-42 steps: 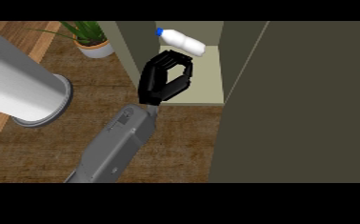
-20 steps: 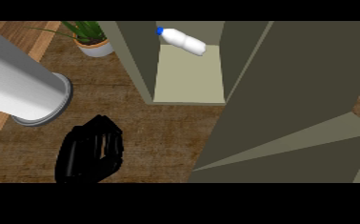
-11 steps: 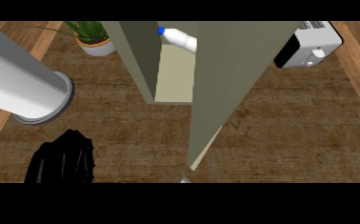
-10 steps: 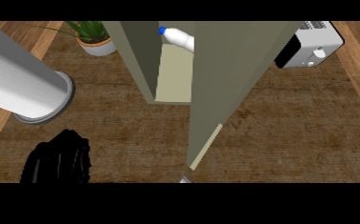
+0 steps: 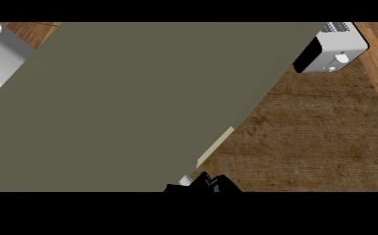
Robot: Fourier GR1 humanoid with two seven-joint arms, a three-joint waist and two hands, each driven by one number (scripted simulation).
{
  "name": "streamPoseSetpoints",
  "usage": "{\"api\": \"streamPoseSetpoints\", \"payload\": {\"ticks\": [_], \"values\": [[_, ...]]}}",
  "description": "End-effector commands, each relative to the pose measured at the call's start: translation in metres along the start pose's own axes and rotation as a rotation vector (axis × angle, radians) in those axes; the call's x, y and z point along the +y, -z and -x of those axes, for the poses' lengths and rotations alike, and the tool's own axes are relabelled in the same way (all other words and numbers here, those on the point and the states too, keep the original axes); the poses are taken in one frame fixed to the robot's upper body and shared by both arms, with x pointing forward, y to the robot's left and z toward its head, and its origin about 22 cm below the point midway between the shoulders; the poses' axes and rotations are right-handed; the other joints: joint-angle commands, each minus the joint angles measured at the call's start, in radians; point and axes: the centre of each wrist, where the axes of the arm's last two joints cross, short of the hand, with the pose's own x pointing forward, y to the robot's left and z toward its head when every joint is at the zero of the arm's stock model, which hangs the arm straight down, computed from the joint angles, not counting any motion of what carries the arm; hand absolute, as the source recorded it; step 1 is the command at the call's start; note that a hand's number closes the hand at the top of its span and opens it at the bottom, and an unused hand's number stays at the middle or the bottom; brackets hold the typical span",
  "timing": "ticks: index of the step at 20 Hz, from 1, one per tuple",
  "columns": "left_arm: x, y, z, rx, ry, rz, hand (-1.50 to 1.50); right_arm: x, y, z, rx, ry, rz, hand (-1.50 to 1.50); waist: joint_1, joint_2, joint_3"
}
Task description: Pick up the bottled water, place it into the cabinet and close the cabinet
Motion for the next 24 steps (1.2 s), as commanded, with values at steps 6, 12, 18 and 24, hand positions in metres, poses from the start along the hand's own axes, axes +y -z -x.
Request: {"api": "streamPoseSetpoints", "payload": {"ticks": [6, 12, 18, 24], "values": [[0.034, -0.017, -0.016, -0.007, 0.000, 0.007, 1.50, -0.033, 0.113, 0.028, 0.092, 0.151, 0.077, 1.50, -0.003, 0.006, 0.003], [0.036, -0.026, -0.018, 0.014, 0.001, -0.004, 1.50, -0.082, 0.150, 0.062, 0.160, 0.222, 0.033, 1.50, -0.024, 0.002, 0.004], [0.034, -0.020, -0.016, 0.007, 0.000, -0.009, 1.50, -0.129, 0.179, 0.099, 0.191, 0.175, 0.061, 1.50, -0.021, 0.007, 0.004], [0.049, -0.017, -0.037, 0.008, 0.005, 0.020, 1.50, -0.153, 0.173, 0.111, 0.192, 0.162, 0.079, 1.50, -0.014, 0.009, 0.004]]}}
